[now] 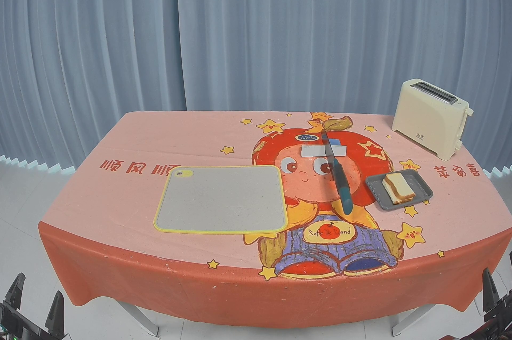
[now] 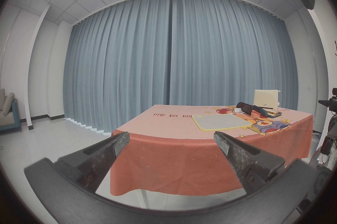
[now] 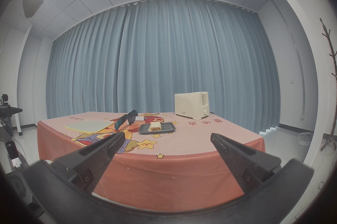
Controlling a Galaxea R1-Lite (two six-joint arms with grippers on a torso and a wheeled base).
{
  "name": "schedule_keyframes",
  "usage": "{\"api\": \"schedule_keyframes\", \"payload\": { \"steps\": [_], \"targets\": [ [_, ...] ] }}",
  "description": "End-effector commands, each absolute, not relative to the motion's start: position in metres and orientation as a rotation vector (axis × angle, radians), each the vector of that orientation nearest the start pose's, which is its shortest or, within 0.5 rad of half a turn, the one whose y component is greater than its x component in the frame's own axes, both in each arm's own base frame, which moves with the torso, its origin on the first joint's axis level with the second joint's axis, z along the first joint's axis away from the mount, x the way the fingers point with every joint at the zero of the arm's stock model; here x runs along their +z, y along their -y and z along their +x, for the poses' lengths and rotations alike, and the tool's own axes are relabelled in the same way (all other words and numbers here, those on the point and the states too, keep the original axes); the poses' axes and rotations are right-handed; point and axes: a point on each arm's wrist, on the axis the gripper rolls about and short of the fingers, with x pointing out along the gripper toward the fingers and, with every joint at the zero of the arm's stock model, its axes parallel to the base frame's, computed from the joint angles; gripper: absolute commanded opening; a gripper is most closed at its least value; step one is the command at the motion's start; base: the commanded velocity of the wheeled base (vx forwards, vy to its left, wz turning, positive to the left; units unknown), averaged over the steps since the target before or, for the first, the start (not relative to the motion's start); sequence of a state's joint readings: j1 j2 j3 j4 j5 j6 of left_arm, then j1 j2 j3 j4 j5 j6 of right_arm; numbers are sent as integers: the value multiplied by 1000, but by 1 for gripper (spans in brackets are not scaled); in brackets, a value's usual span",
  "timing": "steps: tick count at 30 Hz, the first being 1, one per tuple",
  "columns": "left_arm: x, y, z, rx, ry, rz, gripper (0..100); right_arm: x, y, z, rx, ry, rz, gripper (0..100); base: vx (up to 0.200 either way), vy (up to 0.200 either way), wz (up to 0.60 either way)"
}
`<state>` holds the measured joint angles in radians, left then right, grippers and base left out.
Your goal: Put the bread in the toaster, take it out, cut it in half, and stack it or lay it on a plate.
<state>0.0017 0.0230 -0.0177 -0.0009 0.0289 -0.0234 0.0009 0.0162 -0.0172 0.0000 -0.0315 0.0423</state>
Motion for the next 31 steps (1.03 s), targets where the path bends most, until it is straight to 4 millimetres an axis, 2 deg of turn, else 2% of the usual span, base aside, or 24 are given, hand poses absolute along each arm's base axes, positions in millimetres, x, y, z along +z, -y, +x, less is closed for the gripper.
{"api": "schedule_keyframes", "payload": {
  "steps": [1, 31],
  "targets": [
    [76, -1, -21, 31, -23, -23, 100, 76, 1, -23, -29, 2, 41, 100, 0, 0, 0],
    [76, -1, -21, 31, -21, -21, 100, 76, 1, -23, -29, 2, 38, 100, 0, 0, 0]
  ]
}}
